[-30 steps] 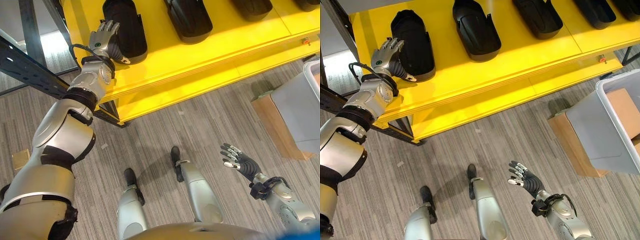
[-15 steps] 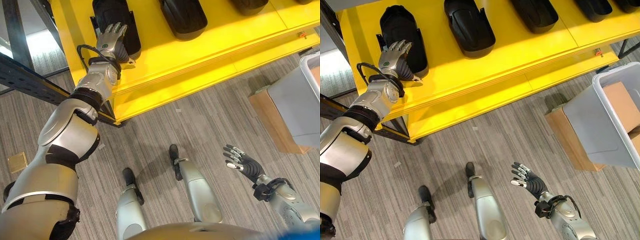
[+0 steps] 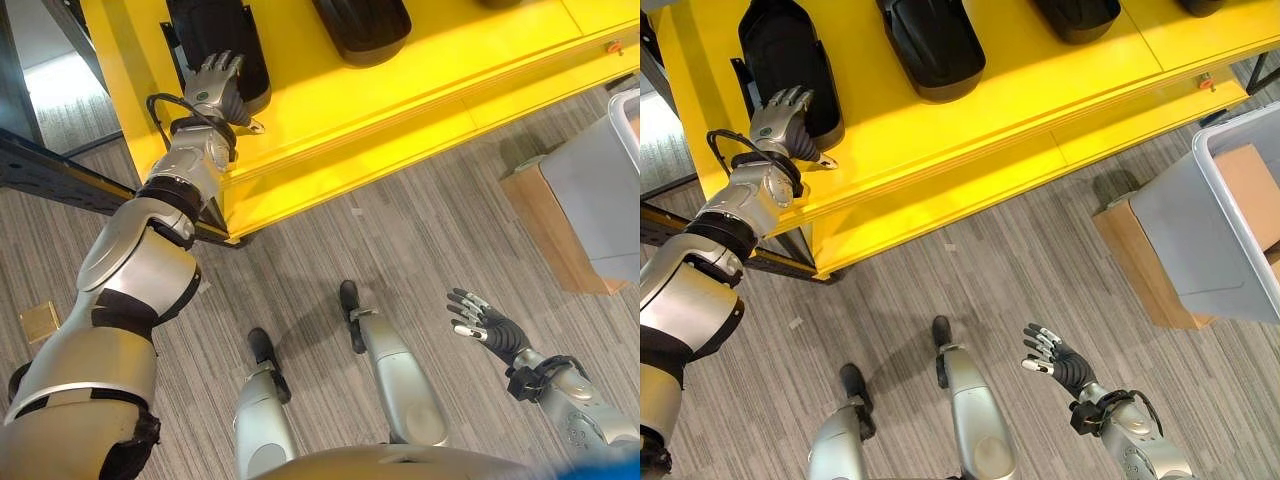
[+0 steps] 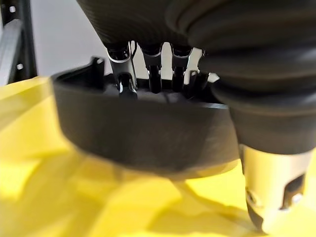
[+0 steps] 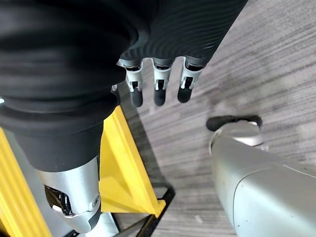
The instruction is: Move parts from the plastic box to the shelf.
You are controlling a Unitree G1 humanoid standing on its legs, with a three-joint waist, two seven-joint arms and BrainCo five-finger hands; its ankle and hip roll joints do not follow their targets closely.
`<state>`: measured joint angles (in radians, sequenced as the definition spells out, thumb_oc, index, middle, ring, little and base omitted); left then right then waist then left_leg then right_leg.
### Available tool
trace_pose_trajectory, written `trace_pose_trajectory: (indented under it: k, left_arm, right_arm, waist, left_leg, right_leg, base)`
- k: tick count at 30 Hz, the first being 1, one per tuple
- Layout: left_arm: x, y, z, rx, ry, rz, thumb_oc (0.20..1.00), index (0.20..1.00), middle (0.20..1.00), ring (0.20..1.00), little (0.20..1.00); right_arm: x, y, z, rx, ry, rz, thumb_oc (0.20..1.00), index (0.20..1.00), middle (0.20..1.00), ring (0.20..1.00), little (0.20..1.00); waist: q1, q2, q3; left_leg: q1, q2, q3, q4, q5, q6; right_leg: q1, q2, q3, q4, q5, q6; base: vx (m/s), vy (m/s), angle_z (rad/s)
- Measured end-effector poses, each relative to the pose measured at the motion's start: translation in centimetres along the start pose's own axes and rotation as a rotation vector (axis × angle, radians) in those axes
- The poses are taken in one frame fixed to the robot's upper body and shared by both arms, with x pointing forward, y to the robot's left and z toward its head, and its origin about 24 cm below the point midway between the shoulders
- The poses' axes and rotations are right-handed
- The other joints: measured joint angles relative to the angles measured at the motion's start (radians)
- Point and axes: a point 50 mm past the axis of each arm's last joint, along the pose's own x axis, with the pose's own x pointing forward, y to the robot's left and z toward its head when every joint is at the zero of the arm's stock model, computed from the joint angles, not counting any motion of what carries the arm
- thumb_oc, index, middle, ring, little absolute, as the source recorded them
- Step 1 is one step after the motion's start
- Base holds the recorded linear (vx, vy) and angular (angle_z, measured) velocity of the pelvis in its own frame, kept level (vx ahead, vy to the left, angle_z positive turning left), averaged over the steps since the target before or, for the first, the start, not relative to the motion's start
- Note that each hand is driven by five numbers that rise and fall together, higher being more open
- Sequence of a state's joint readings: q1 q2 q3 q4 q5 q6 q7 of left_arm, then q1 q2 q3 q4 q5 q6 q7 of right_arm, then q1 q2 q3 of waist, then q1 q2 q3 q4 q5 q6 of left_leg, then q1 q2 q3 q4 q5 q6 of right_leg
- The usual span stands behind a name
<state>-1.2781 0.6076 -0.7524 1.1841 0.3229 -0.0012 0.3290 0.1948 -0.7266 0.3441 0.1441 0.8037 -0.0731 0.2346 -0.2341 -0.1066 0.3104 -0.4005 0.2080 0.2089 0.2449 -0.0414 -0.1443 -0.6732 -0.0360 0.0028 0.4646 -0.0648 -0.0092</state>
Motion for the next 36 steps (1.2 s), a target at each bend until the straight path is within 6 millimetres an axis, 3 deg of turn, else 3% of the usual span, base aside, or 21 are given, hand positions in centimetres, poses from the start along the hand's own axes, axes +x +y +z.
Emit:
trace_pose_trajectory:
  k: [4,7,13,22,26,31,33,36]
  left_arm:
    - [0.0,0.1,-1.0,-0.069,0.071,0.003,1.0,1.0,1.0,1.0,1.0]
    - [0.0,0.8,-2.3,-0.241,0.177,0.033,1.0,1.0,1.0,1.0,1.0]
    - [0.1,0.9,-2.5,-0.333,0.206,0.043,1.0,1.0,1.0,1.0,1.0]
    - [-0.1,1.6,-4.4,-0.345,0.265,0.063,1.0,1.0,1.0,1.0,1.0]
    - [0.1,1.7,-3.4,-0.385,0.234,0.069,1.0,1.0,1.0,1.0,1.0]
    - [0.3,2.4,0.2,-0.451,0.037,0.104,1.0,1.0,1.0,1.0,1.0]
    - [-0.5,1.4,1.4,-0.481,-0.042,0.098,1.0,1.0,1.0,1.0,1.0]
    - [-1.0,0.5,1.2,-0.495,-0.042,0.086,1.0,1.0,1.0,1.0,1.0]
  right_arm:
    - [0.0,0.0,0.0,0.002,0.0,0.001,1.0,1.0,1.0,1.0,1.0]
    - [0.0,0.0,0.0,0.007,-0.001,0.006,1.0,1.0,1.0,1.0,1.0]
    - [0.0,0.0,0.0,0.007,0.0,0.008,1.0,1.0,1.0,1.0,1.0]
    - [0.0,0.1,0.0,0.008,0.002,0.021,1.0,1.0,1.0,1.0,1.0]
    - [0.0,0.1,0.0,0.009,0.003,0.022,1.0,1.0,1.0,1.0,1.0]
    - [0.0,0.5,-0.8,0.021,0.029,0.025,1.0,1.0,1.0,1.0,1.0]
    - [0.1,0.7,-1.0,0.026,0.035,0.022,1.0,1.0,1.0,1.0,1.0]
    - [0.1,0.7,-1.1,0.042,0.033,0.02,1.0,1.0,1.0,1.0,1.0]
  waist:
    - [-0.004,-0.001,0.0]
    - [-0.02,-0.002,0.0]
    - [-0.024,-0.002,0.0]
    - [-0.025,-0.009,-0.004]
    - [-0.019,-0.009,-0.004]
    - [0.013,-0.007,-0.004]
    - [0.037,-0.007,-0.004]
    - [0.04,-0.007,-0.003]
  left_leg:
    - [0.0,0.0,0.0,0.0,-0.001,-0.002]
    - [0.0,0.001,0.0,0.0,-0.002,-0.003]
    - [0.0,0.002,0.001,0.0,-0.002,-0.003]
    - [0.009,0.013,0.01,0.001,-0.004,-0.006]
    - [0.013,0.015,0.012,0.001,-0.005,-0.007]
    - [0.015,0.012,0.006,0.007,-0.003,-0.009]
    - [0.014,0.012,-0.001,0.009,-0.001,-0.013]
    - [-0.002,0.012,-0.005,0.02,-0.001,-0.013]
  right_leg:
    - [-0.001,0.0,0.0,0.002,-0.002,-0.001]
    - [-0.002,0.001,0.0,0.002,-0.003,0.0]
    - [-0.003,0.004,0.004,0.002,-0.003,0.0]
    - [-0.003,0.017,0.01,0.003,-0.003,-0.001]
    - [-0.002,0.019,0.012,0.008,-0.003,-0.001]
    - [-0.003,0.015,0.01,0.026,-0.008,-0.008]
    - [-0.004,0.015,0.008,0.035,-0.011,-0.013]
    - [-0.016,0.012,0.006,0.04,-0.013,-0.015]
  base:
    - [0.0,0.0,0.0]
    - [0.01,-0.008,0.0]
    - [0.0,0.0,0.0]
    - [0.01,-0.007,-0.04]
    - [0.0,-0.007,-0.02]
    - [-0.01,-0.005,0.02]
    - [-0.01,-0.016,0.08]
    - [-0.02,-0.014,0.06]
